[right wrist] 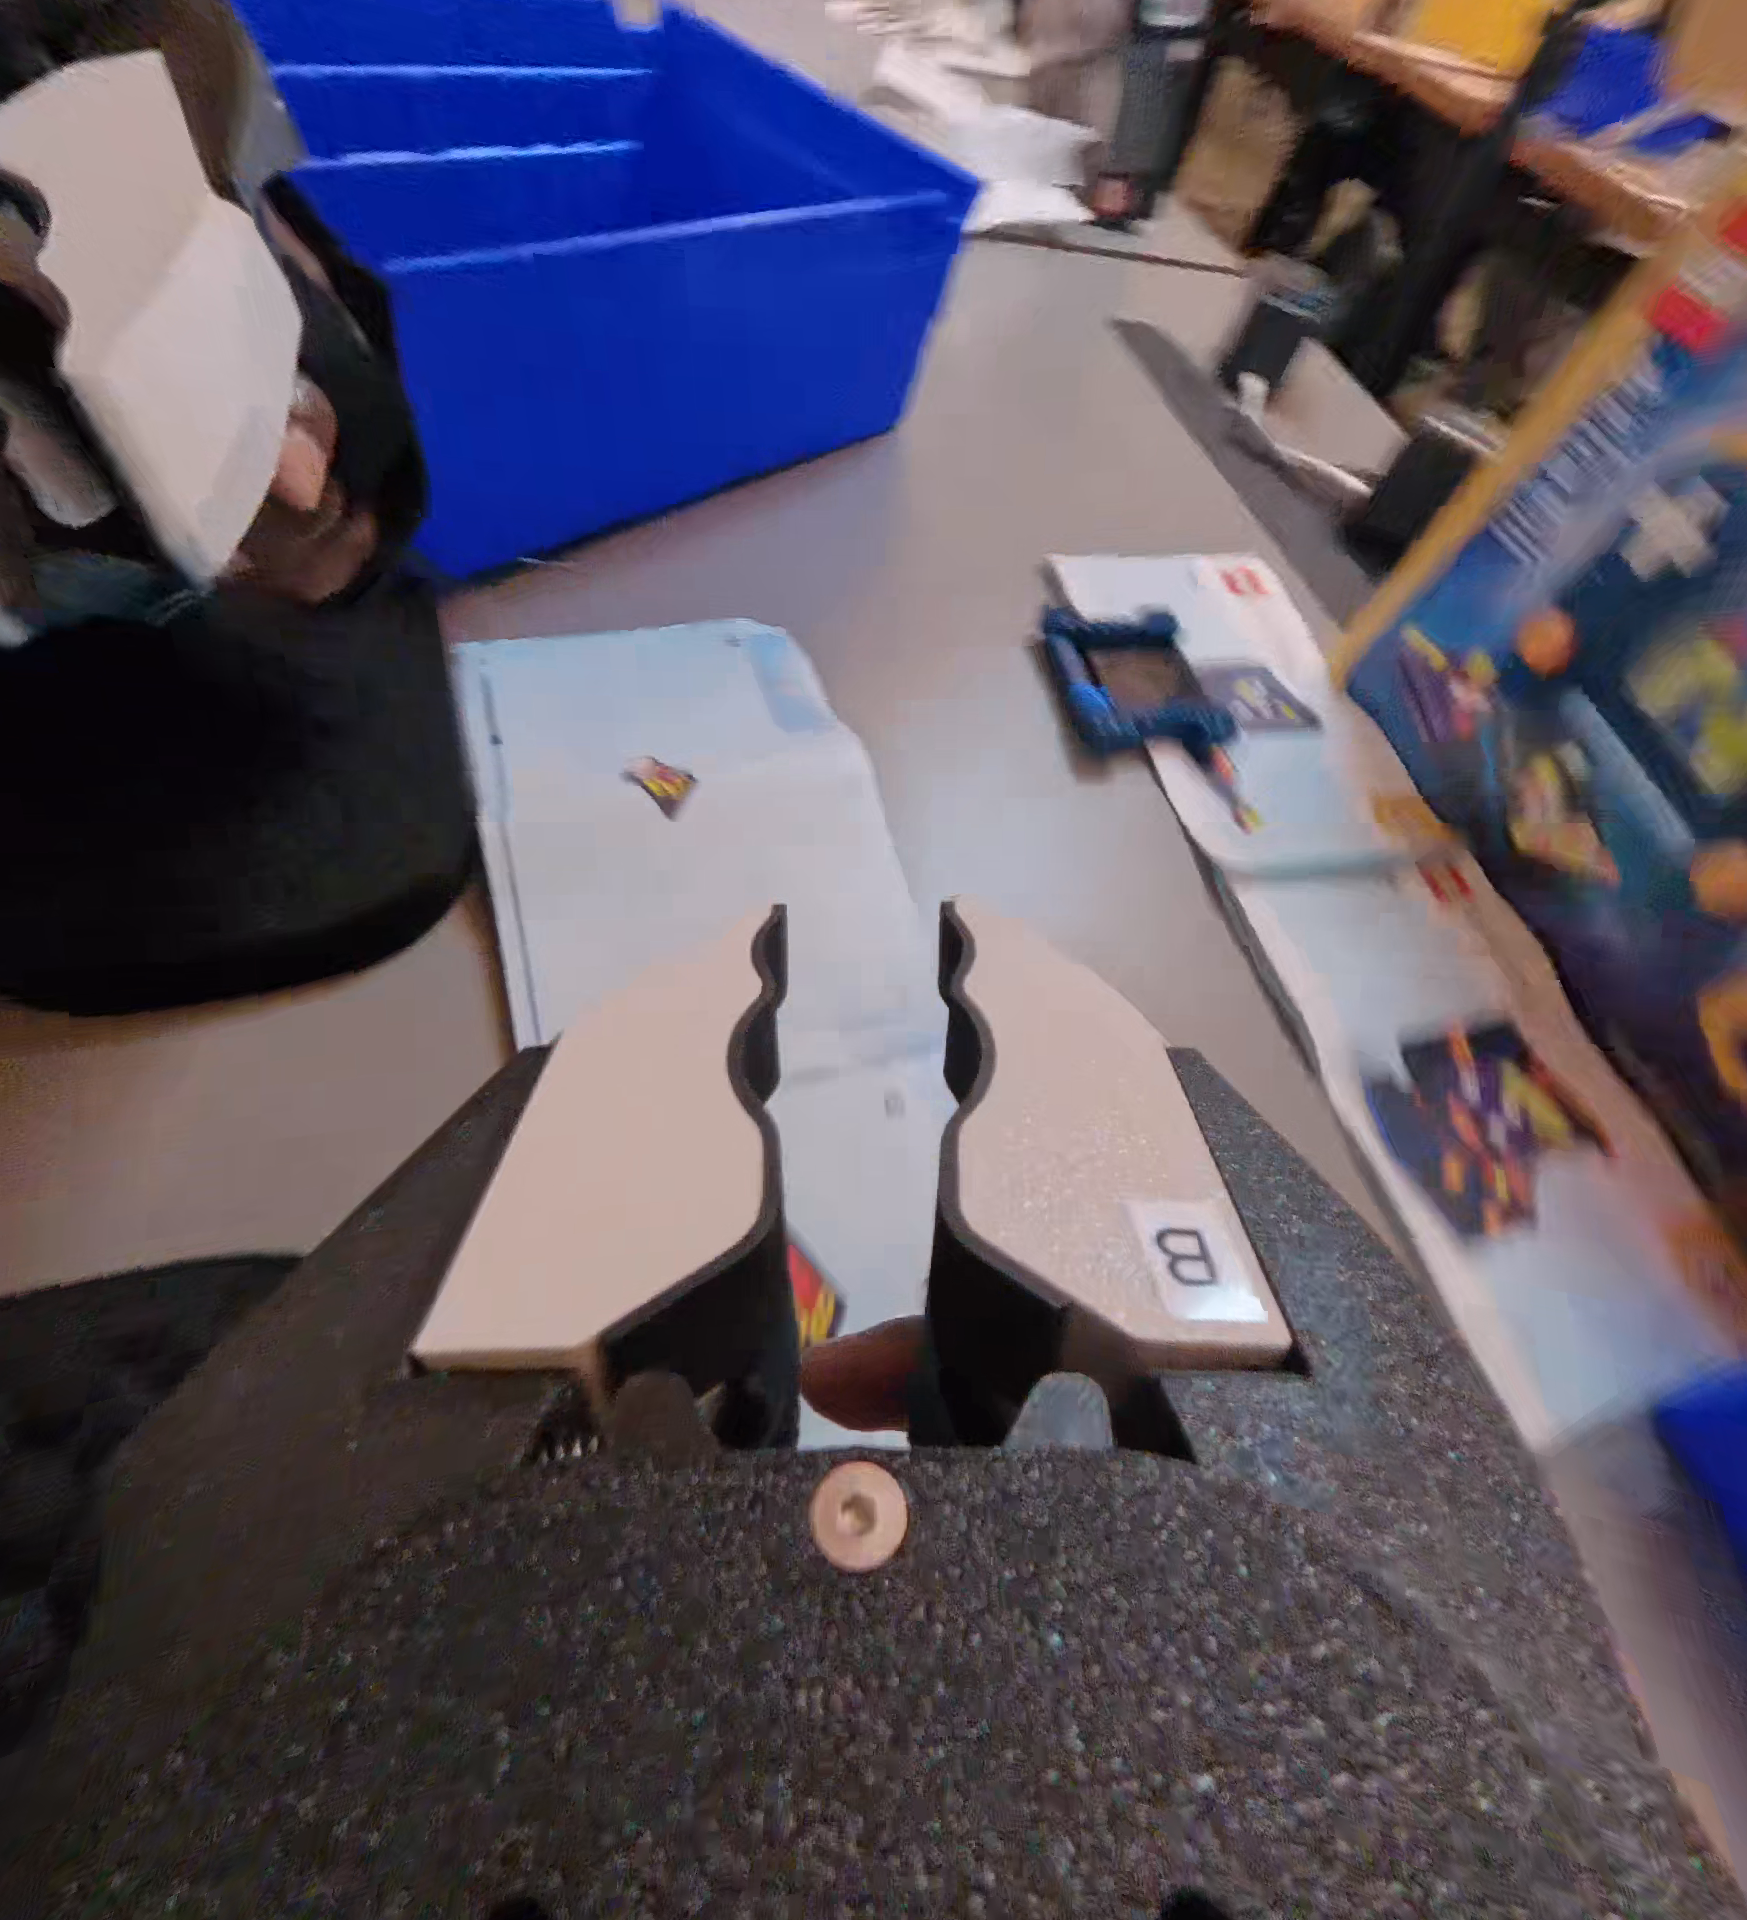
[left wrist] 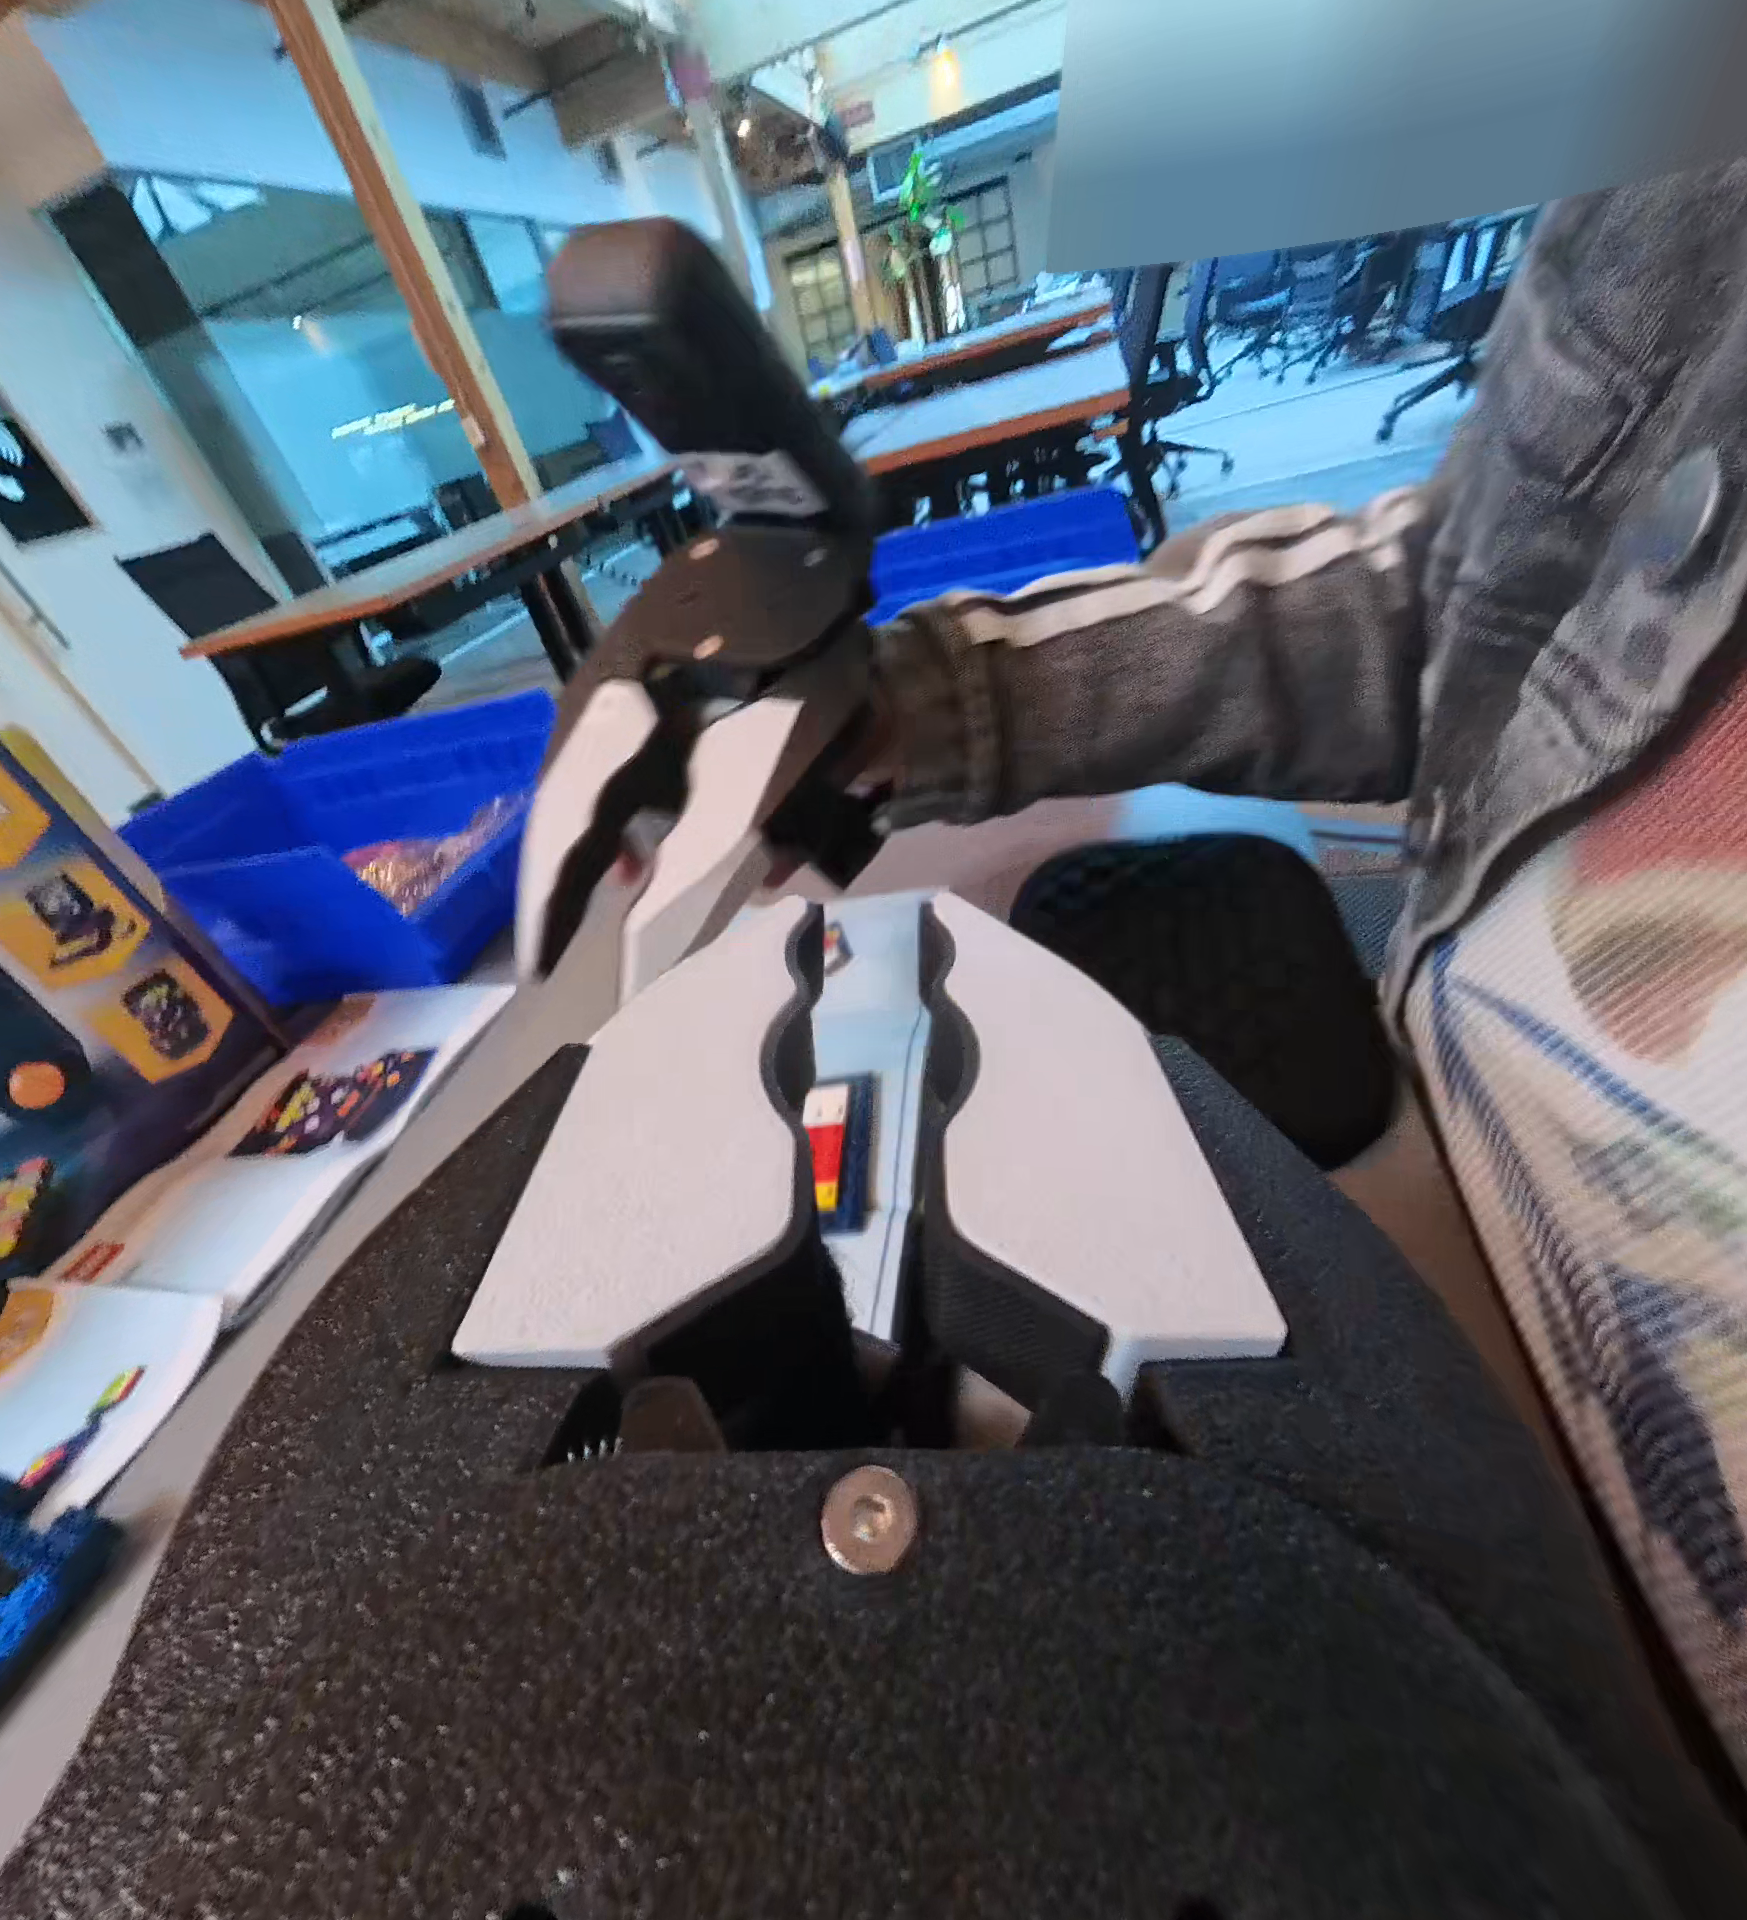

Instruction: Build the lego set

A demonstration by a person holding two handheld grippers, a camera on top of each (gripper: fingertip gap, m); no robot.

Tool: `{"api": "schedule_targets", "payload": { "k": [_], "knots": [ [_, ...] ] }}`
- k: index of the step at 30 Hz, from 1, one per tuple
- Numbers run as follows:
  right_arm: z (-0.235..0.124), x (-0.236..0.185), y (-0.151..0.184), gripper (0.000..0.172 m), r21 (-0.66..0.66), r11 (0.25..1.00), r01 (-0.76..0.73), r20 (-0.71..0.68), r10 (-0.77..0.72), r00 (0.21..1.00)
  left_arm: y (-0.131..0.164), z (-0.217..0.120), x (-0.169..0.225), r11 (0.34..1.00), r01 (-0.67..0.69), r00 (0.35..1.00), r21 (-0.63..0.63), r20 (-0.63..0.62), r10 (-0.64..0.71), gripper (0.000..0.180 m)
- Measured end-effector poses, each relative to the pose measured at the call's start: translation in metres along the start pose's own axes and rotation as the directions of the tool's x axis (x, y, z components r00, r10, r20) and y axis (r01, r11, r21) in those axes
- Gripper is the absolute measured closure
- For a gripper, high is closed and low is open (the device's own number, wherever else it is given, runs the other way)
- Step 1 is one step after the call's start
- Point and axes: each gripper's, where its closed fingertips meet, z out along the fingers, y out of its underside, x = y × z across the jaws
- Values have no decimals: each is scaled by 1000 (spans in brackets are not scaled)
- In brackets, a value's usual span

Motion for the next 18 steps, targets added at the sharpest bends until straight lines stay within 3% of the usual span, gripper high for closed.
{"api": "schedule_targets", "payload": {
  "k": [3,7,11,14,18],
  "knots": [
    [39,-11,-48,143,6,996,84,160,-84,984,-28,-1,-3,997,75,996,16,-48,-74,164],
    [105,-9,-84,144,-4,992,125,297,-119,947,-37,-1,10,971,173,954,-167,-218,-208,162],
    [176,-24,-117,143,2,985,175,407,-161,899,-48,-14,21,979,130,954,-158,-248,-167,160],
    [221,-37,-136,139,-38,960,276,481,-225,847,-41,-25,10,974,112,975,-197,-167,-146,158],
    [259,-32,-135,135,-143,913,381,519,-259,815,-32,-49,-7,972,78,996,-223,-25,-85,153]
  ]
}}
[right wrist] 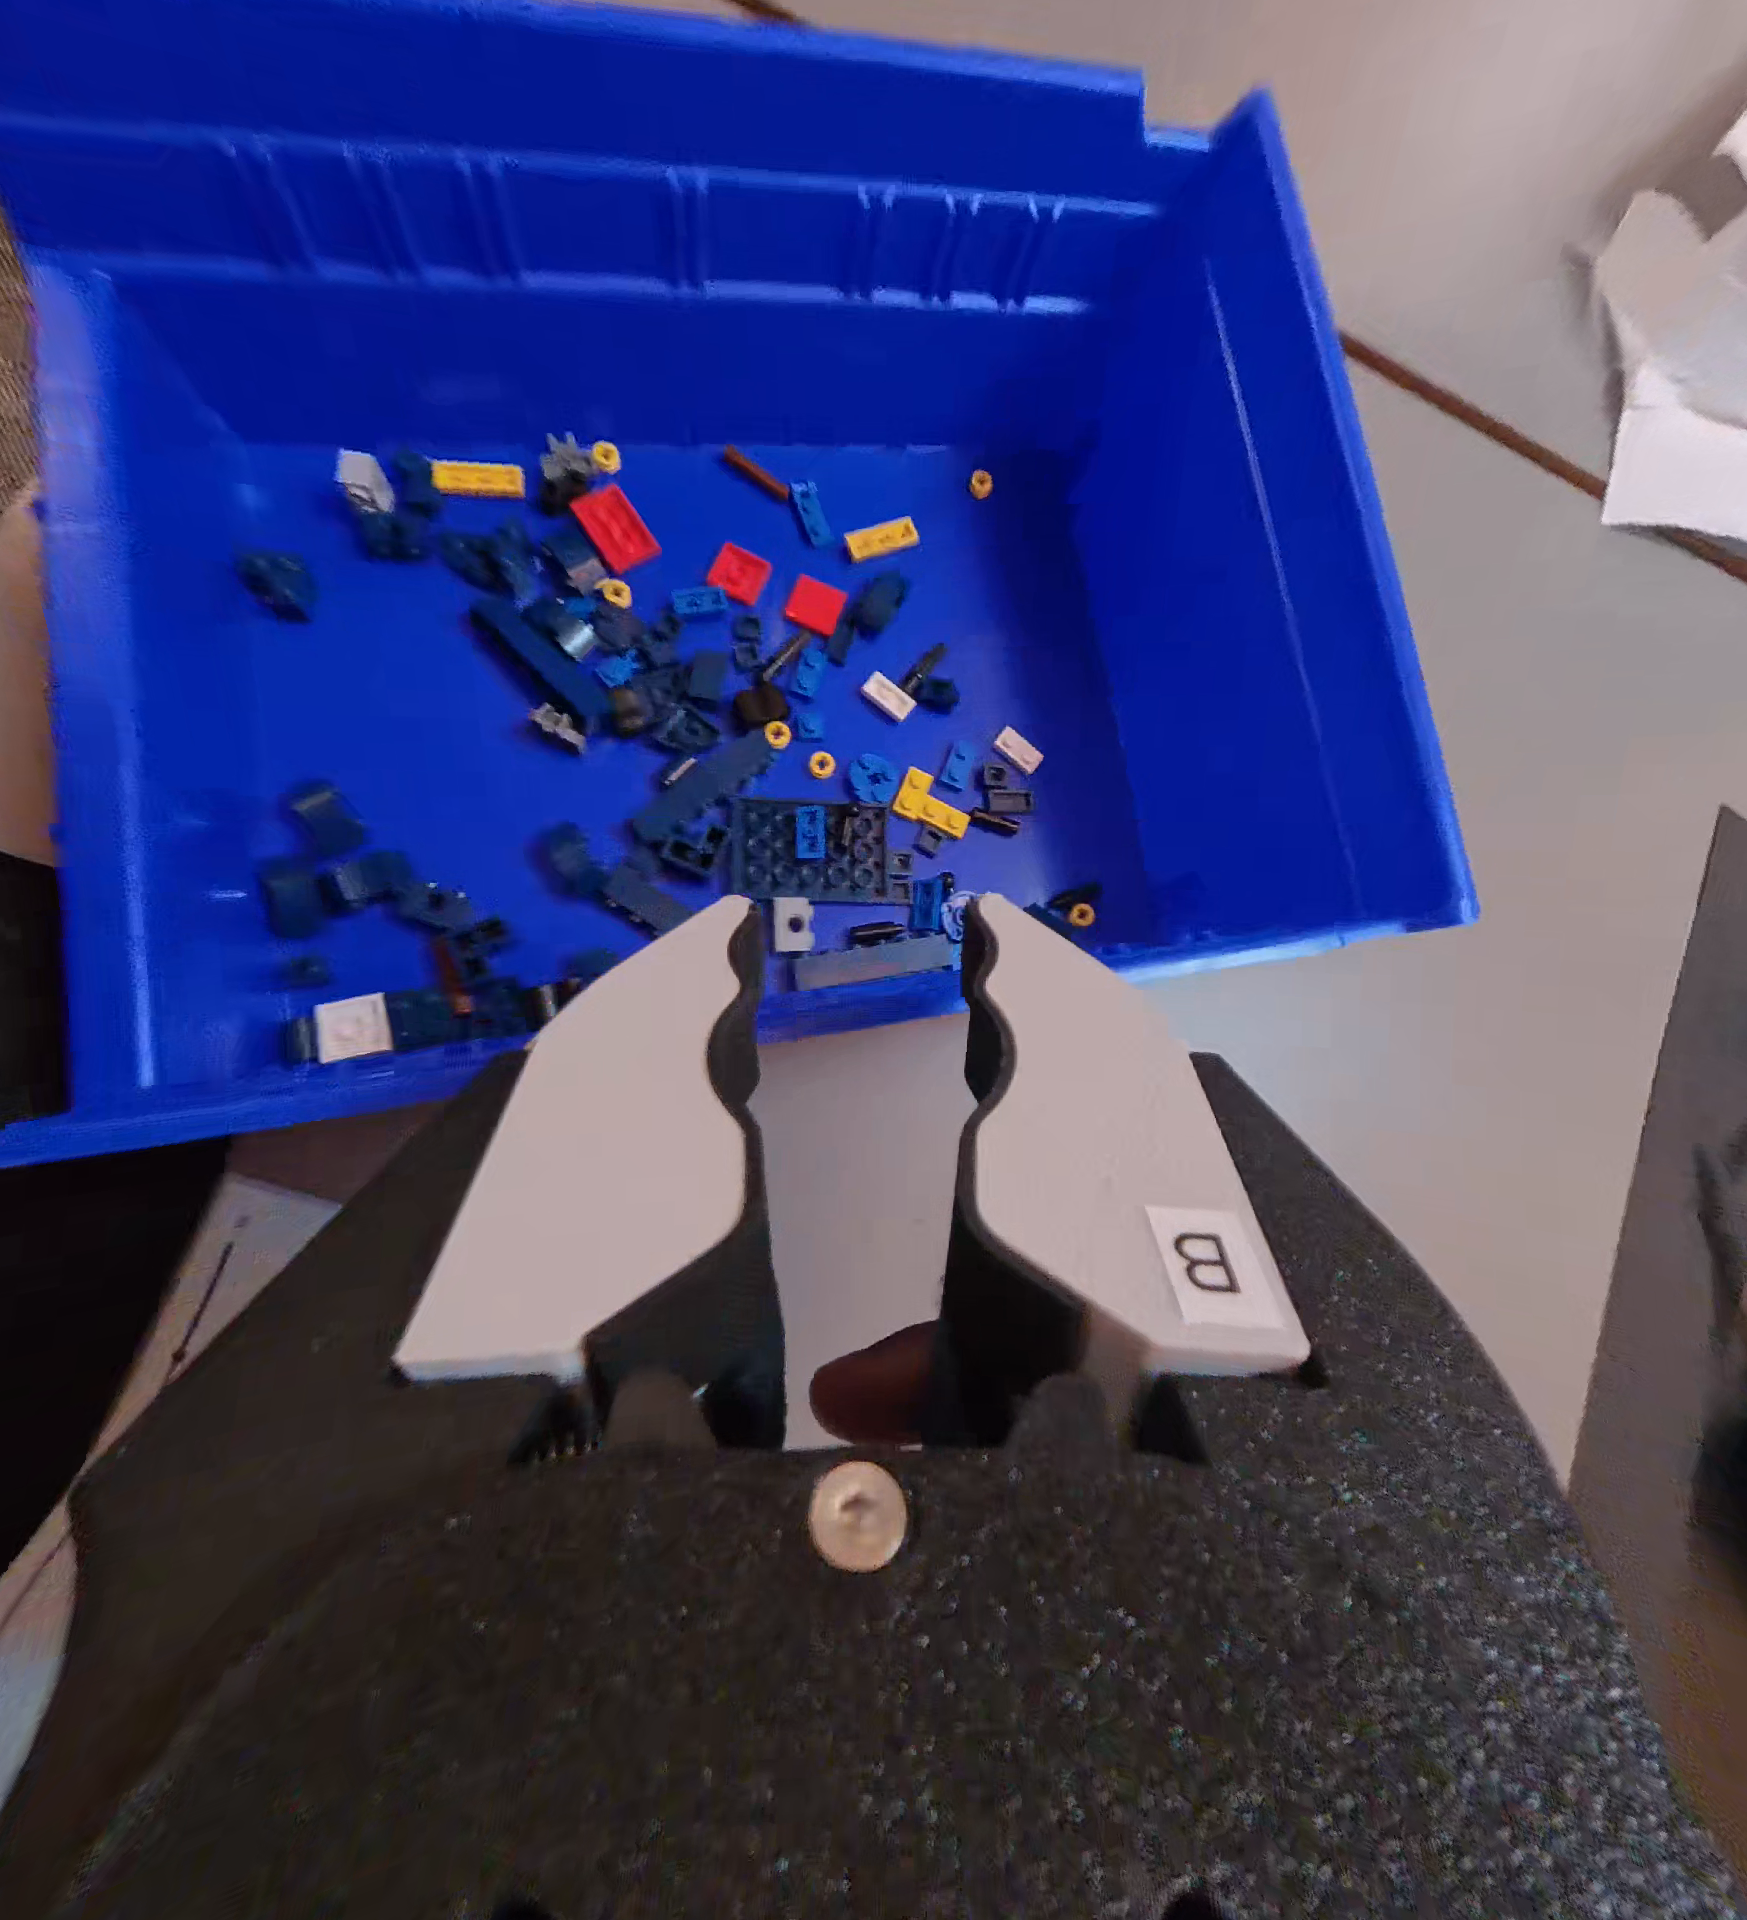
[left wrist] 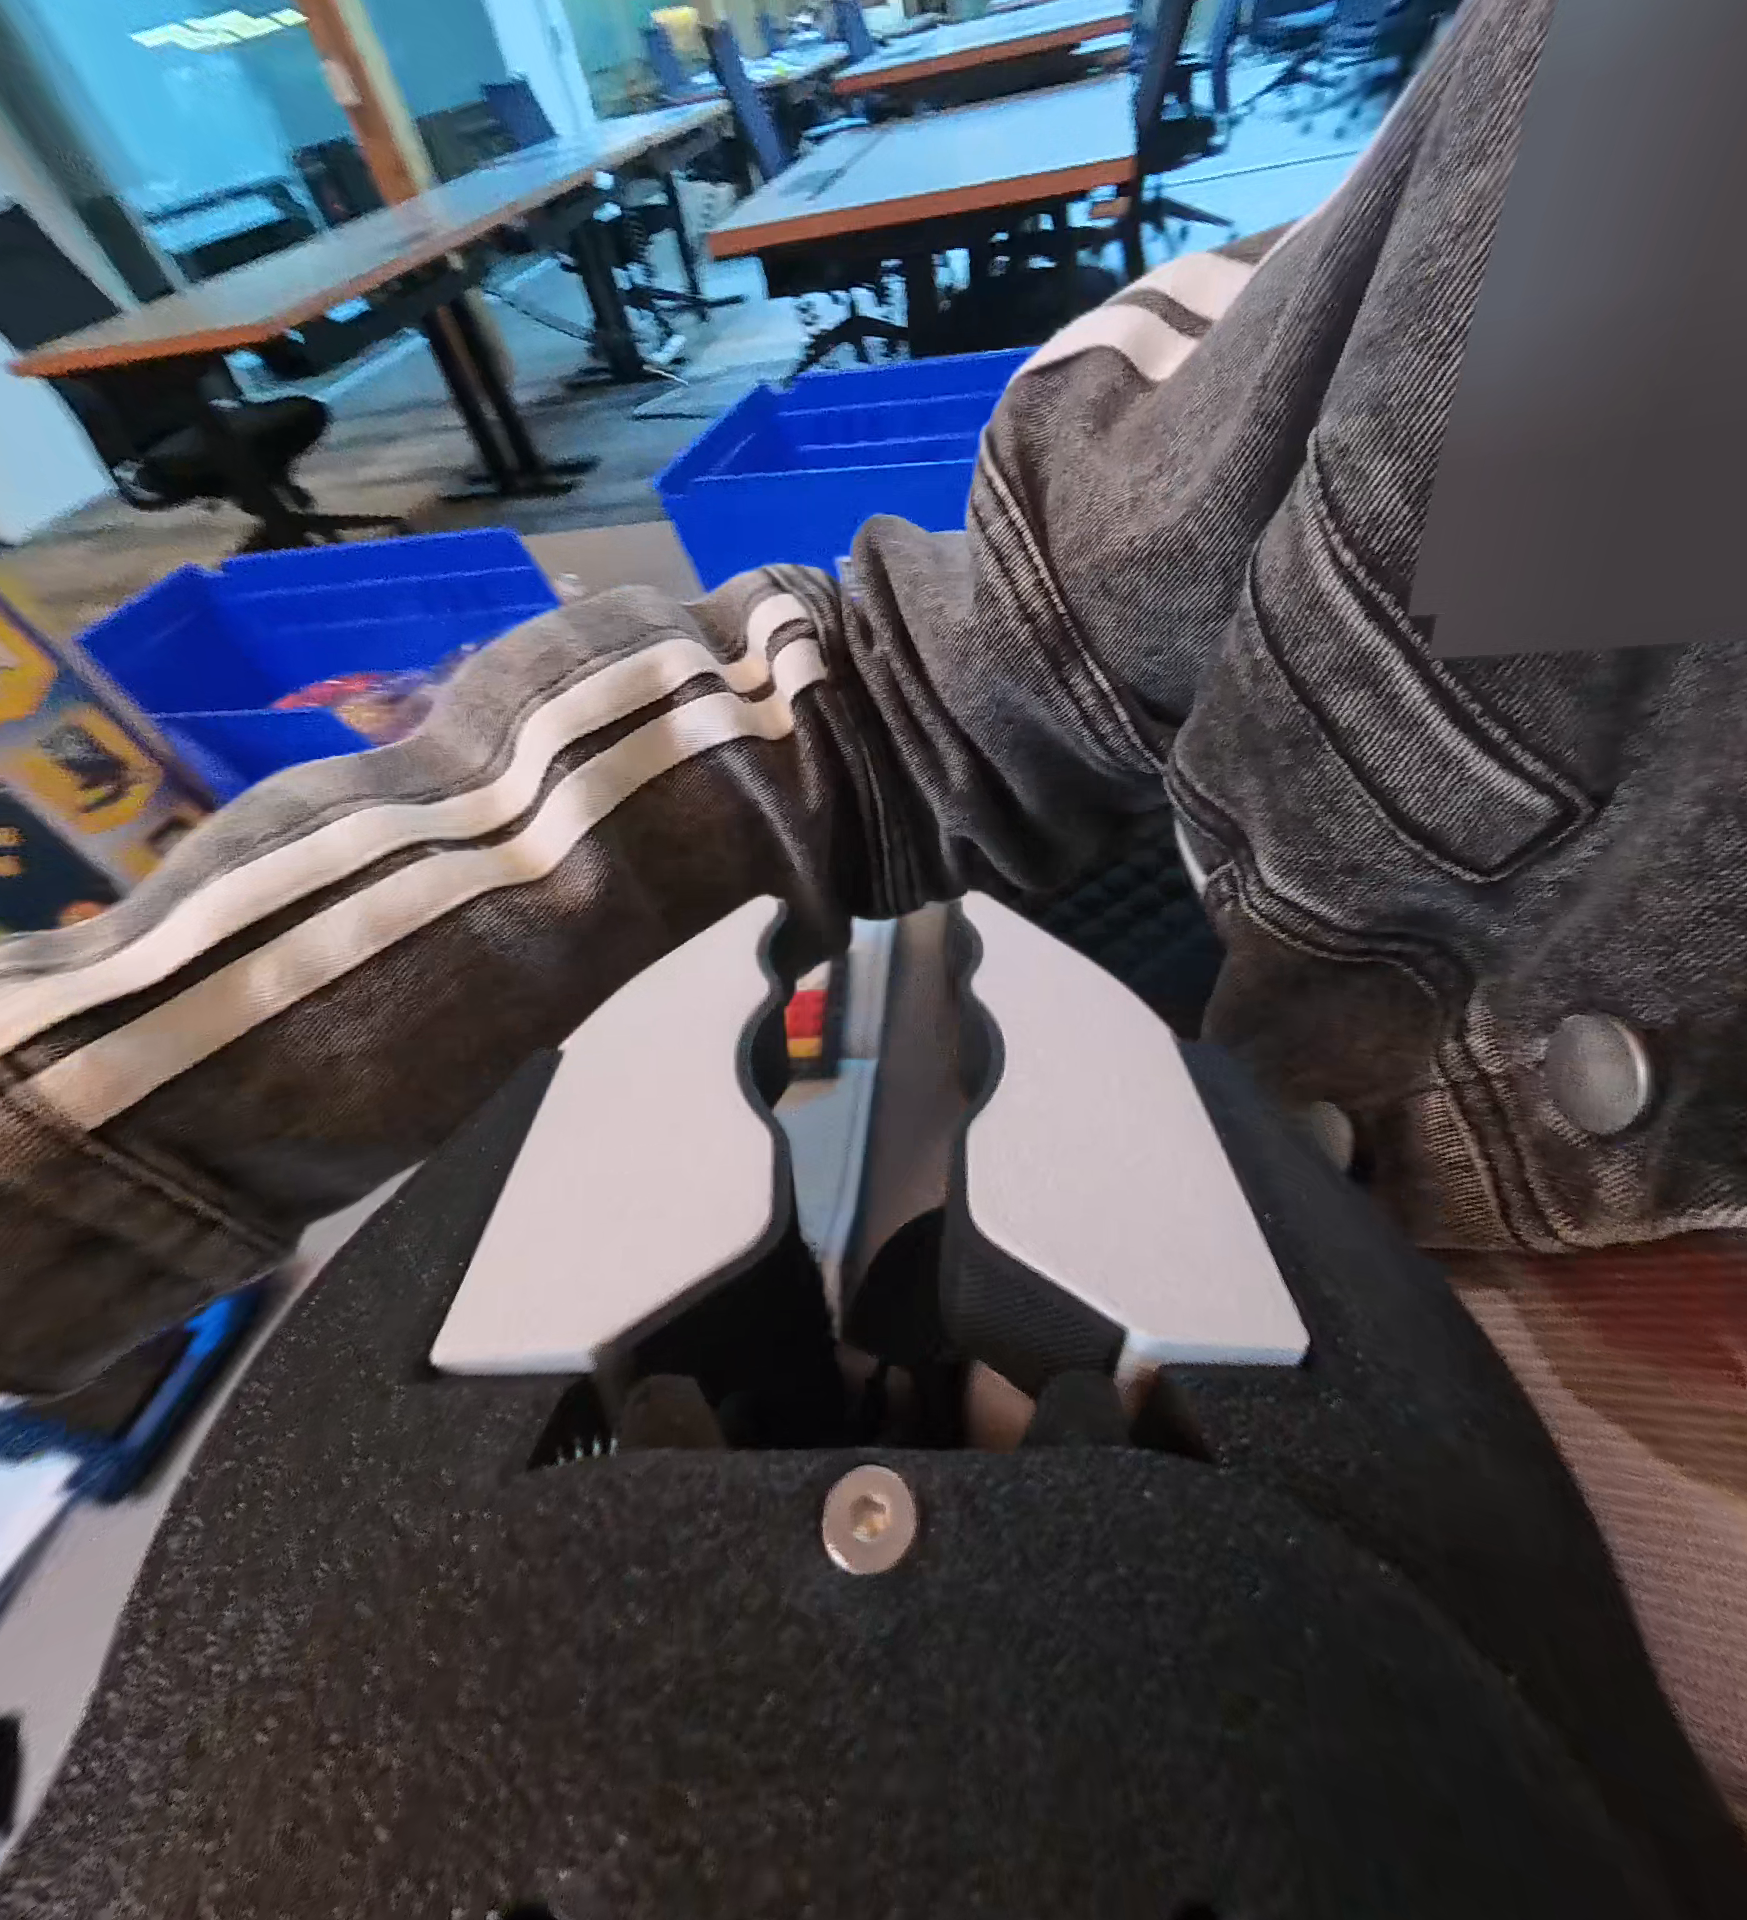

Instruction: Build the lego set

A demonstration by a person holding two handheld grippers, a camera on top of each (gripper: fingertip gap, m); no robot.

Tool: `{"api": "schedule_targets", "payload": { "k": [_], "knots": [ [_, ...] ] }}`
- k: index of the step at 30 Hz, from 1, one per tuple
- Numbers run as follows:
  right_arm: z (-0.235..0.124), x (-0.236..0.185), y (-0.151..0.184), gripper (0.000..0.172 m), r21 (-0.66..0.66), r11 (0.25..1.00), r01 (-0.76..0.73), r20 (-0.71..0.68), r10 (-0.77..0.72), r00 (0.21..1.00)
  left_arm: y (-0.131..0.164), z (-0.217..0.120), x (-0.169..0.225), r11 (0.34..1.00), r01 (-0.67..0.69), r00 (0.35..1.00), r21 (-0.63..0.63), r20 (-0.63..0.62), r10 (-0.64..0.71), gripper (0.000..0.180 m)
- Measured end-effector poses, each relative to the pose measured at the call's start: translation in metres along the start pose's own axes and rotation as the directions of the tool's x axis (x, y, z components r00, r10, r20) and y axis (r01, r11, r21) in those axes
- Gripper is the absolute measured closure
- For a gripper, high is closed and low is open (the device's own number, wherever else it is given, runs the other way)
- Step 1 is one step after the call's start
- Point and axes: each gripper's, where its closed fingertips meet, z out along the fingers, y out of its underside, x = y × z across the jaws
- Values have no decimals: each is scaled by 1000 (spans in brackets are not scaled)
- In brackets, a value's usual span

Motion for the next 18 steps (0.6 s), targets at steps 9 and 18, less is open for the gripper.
{"api": "schedule_targets", "payload": {
  "k": [9,18],
  "knots": [
    [-72,10,10,103,456,850,-263,-237,401,885,28,-81,-87,983,177,867,49,465,-179,85],
    [-189,-90,79,94,655,742,-144,-468,548,693,87,-224,-113,953,270,683,-140,725,-88,103]
  ]
}}
